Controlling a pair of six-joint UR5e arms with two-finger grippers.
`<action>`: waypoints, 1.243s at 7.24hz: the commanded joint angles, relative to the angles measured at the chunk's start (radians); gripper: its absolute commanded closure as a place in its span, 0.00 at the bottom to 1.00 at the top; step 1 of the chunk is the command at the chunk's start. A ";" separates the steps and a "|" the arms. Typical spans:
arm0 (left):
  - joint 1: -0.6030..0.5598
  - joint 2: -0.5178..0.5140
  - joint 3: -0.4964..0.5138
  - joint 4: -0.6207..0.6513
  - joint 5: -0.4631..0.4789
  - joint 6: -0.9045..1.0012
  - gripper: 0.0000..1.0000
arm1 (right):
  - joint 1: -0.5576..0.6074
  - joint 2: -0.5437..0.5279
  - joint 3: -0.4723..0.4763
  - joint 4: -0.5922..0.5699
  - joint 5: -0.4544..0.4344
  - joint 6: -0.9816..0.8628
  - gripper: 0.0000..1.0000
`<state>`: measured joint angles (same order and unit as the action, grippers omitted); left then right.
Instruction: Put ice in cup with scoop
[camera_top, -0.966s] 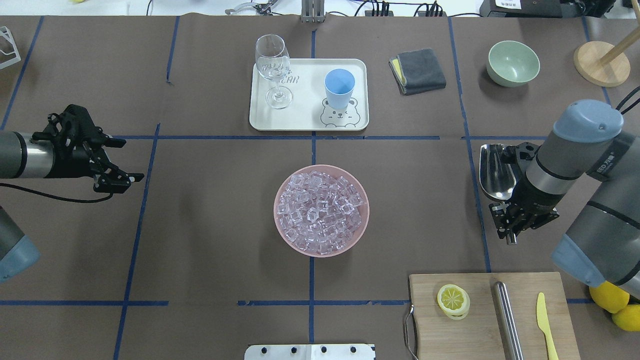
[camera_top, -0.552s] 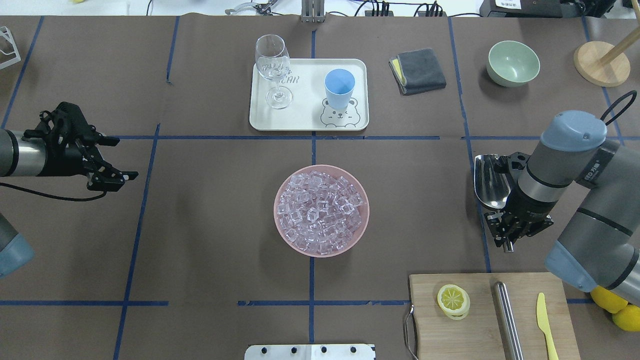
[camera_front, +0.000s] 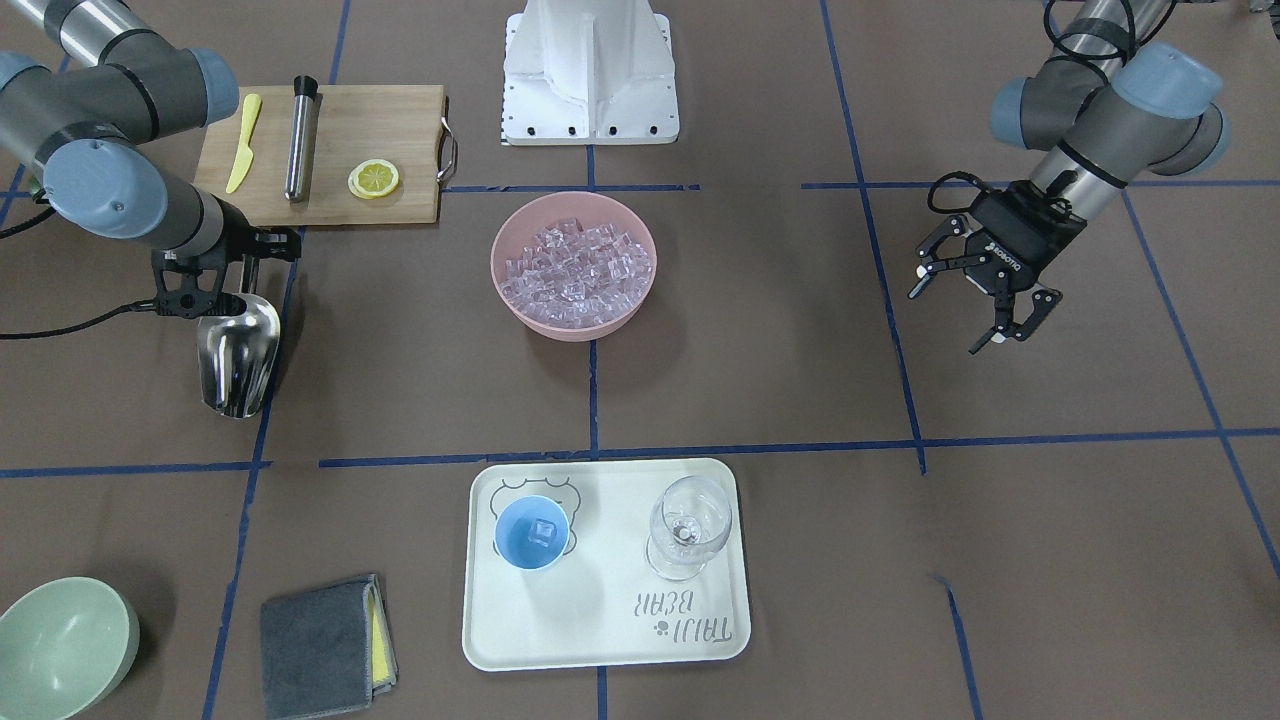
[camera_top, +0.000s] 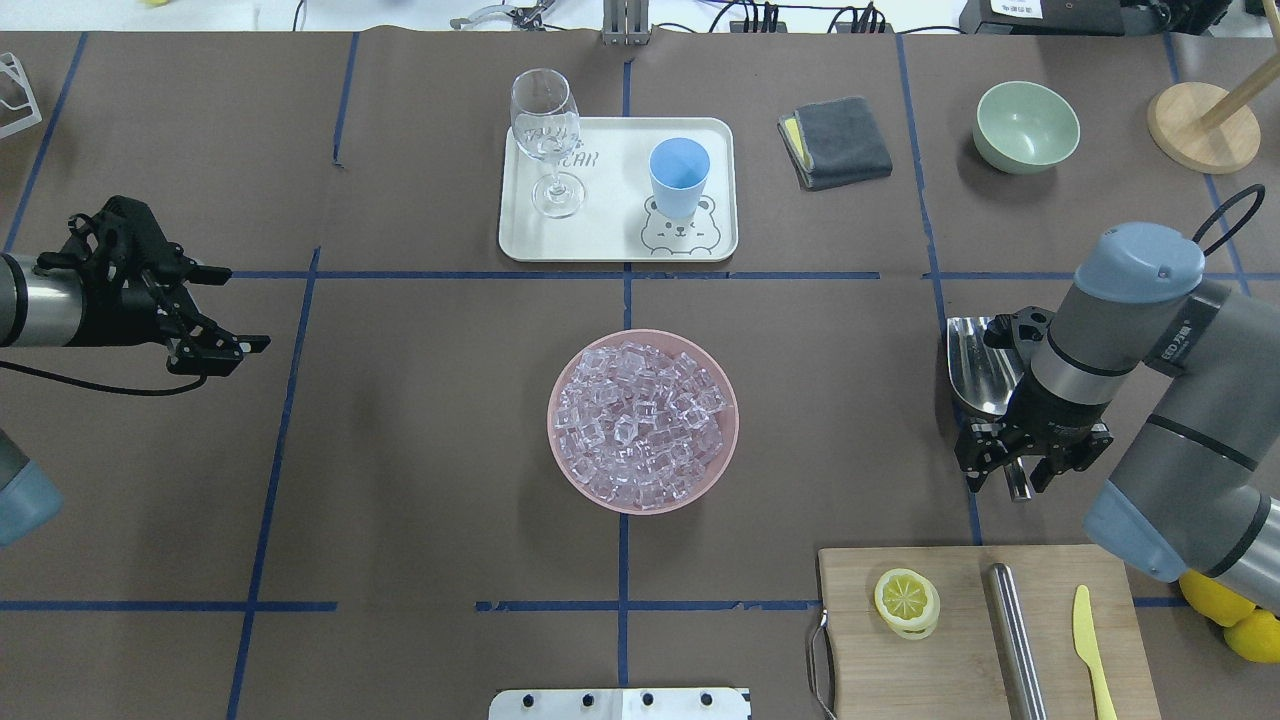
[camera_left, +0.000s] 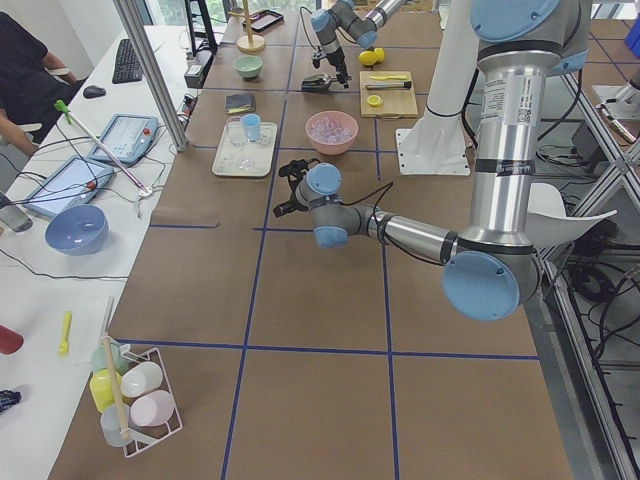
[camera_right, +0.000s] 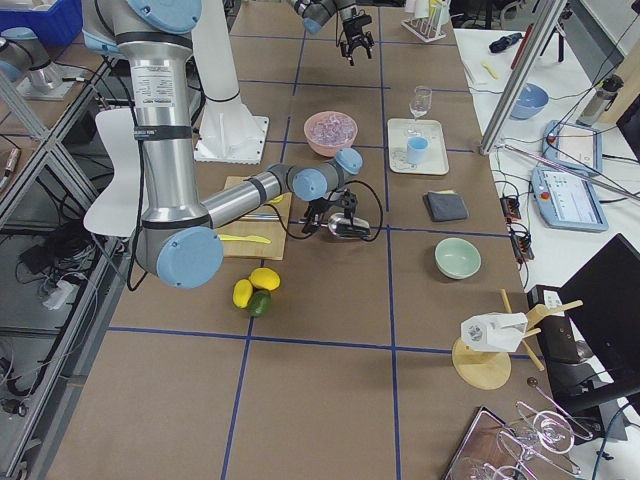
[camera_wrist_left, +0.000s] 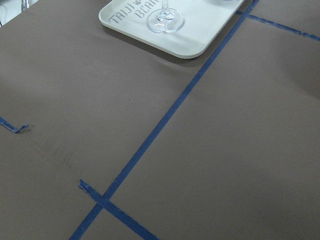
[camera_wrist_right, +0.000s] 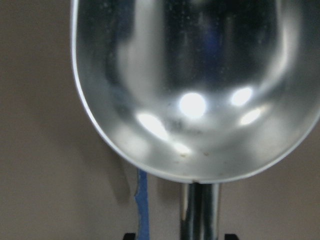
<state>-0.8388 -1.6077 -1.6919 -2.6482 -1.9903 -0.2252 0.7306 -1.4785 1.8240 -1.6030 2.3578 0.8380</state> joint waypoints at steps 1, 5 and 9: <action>-0.037 0.000 -0.003 0.042 -0.004 0.001 0.00 | 0.044 -0.003 0.053 0.000 0.001 0.001 0.00; -0.329 -0.011 -0.045 0.449 -0.177 0.077 0.00 | 0.280 -0.035 0.078 0.002 -0.022 -0.013 0.00; -0.655 -0.008 -0.045 0.851 -0.385 0.161 0.00 | 0.449 -0.124 0.063 0.002 -0.058 -0.322 0.00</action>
<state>-1.4013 -1.6191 -1.7353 -1.9207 -2.3164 -0.0712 1.1288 -1.5748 1.8912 -1.6020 2.3020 0.6083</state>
